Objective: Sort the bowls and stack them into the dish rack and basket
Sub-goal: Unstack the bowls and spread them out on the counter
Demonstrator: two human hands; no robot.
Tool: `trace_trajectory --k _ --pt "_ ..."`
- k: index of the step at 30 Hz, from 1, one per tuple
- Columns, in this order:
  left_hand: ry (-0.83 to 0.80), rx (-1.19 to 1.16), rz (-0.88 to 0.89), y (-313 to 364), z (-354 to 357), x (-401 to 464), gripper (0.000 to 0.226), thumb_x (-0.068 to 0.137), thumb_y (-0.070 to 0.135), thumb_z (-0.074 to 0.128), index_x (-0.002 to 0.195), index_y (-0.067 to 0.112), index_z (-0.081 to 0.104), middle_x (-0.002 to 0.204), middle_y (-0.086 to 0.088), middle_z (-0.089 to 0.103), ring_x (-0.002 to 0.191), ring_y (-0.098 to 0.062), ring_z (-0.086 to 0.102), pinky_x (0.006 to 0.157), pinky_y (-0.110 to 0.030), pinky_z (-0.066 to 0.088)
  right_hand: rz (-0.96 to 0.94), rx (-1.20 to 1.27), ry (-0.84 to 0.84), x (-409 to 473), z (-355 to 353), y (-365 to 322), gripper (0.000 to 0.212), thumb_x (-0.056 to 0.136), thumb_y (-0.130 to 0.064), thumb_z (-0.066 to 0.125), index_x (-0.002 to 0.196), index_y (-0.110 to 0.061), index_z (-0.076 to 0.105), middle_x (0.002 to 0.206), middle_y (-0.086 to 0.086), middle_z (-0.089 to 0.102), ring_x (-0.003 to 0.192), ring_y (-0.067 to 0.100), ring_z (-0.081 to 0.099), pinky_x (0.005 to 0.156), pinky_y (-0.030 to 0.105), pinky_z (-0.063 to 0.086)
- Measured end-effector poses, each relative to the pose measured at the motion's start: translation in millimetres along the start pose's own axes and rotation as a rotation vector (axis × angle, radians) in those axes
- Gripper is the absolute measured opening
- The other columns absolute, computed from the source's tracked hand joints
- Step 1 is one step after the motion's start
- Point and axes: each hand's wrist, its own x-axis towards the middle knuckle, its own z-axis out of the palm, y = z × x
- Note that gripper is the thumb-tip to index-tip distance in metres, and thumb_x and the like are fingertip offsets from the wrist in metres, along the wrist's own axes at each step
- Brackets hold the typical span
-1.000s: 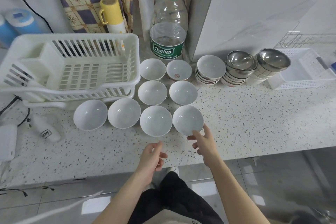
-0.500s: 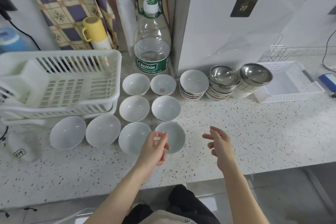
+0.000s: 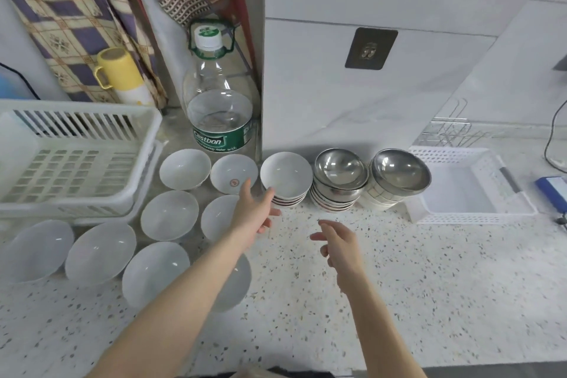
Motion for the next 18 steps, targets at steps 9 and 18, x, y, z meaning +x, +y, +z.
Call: trace_trajectory --k 9,18 --pt "0.018 -0.022 0.032 11 17 24 0.062 0.097 0.005 0.045 0.151 0.031 0.028 0.108 -0.017 0.07 0.051 -0.011 0.069 0.033 -0.017 0.023 0.04 -0.005 -0.123 22 6 0 0.021 0.096 -0.021 0.052 0.112 -0.019 0.067 0.082 -0.002 0.075 0.053 0.01 0.046 0.041 0.015 0.035" --pt "0.038 -0.069 0.068 5 10 33 0.067 0.092 -0.004 0.039 0.148 0.031 0.034 0.067 -0.012 0.067 0.049 -0.017 0.063 0.037 -0.023 0.042 0.043 0.009 -0.117 35 15 3 0.021 0.094 -0.016 0.052 0.105 -0.021 0.07 0.073 -0.004 0.074 0.05 0.011 0.042 0.04 0.015 0.035"
